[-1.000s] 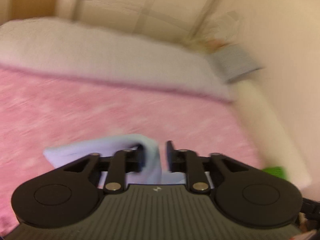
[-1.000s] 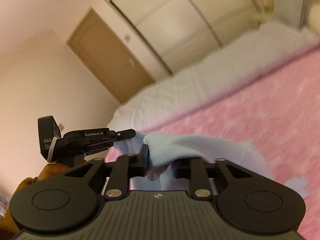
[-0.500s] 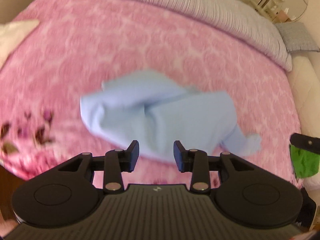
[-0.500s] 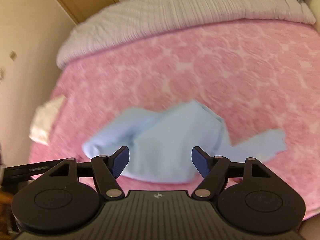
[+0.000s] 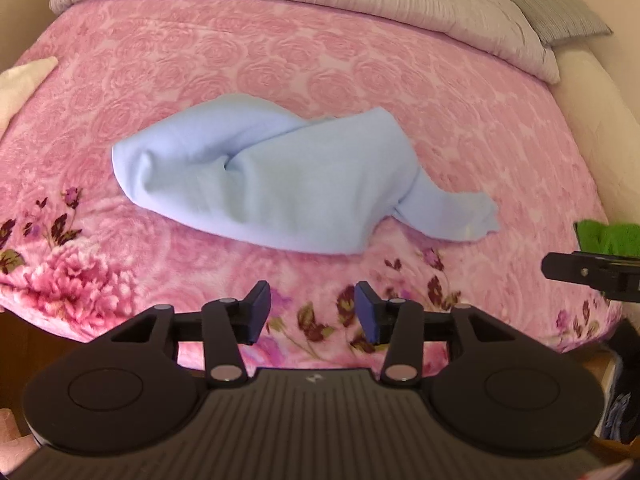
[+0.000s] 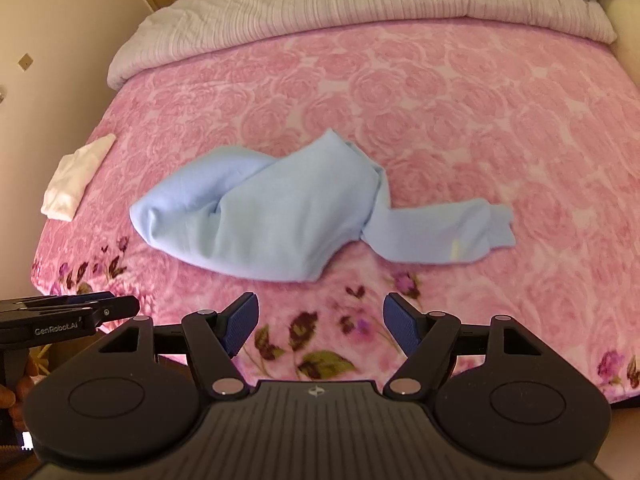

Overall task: Fold clothes
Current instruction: 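Move both open grippers toward the bunched sweatshirt on the bed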

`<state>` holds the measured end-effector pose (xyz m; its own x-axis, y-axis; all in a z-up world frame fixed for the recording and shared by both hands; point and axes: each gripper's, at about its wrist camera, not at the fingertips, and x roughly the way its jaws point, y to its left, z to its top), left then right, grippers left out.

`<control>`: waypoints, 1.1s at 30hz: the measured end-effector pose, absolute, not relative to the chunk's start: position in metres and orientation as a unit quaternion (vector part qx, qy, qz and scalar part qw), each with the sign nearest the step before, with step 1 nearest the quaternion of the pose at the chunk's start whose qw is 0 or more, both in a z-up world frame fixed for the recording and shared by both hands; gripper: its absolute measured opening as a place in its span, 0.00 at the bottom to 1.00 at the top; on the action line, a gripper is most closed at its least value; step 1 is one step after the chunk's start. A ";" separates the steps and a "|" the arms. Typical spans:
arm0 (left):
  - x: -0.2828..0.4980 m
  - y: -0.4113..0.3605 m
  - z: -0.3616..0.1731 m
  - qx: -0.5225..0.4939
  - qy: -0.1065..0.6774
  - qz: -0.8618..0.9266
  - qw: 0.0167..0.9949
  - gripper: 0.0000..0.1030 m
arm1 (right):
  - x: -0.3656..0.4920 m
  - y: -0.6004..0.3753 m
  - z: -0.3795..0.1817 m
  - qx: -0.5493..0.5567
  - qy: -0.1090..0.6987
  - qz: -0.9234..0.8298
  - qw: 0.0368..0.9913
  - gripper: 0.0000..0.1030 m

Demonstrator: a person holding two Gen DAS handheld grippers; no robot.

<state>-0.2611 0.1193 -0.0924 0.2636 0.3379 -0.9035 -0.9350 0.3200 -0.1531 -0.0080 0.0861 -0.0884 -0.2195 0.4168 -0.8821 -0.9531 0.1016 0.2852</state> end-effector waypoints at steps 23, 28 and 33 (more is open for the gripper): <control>-0.280 0.036 -0.062 -0.345 0.400 0.494 0.691 0.51 | -0.032 0.029 -0.089 -0.298 0.472 0.621 0.550 0.73; -0.305 0.038 -0.061 -0.339 0.390 0.494 0.699 0.52 | -0.052 0.034 -0.086 -0.294 0.466 0.623 0.554 0.73; -0.325 0.040 -0.068 -0.312 0.399 0.493 0.707 0.52 | -0.062 0.037 -0.088 -0.283 0.465 0.613 0.572 0.74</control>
<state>-0.3253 0.0401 -0.0681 0.1950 0.4483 -0.8724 -0.9467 0.3185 -0.0480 -0.0619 0.0367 -0.0877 -0.1851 0.4382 -0.8796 -0.9651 0.0876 0.2467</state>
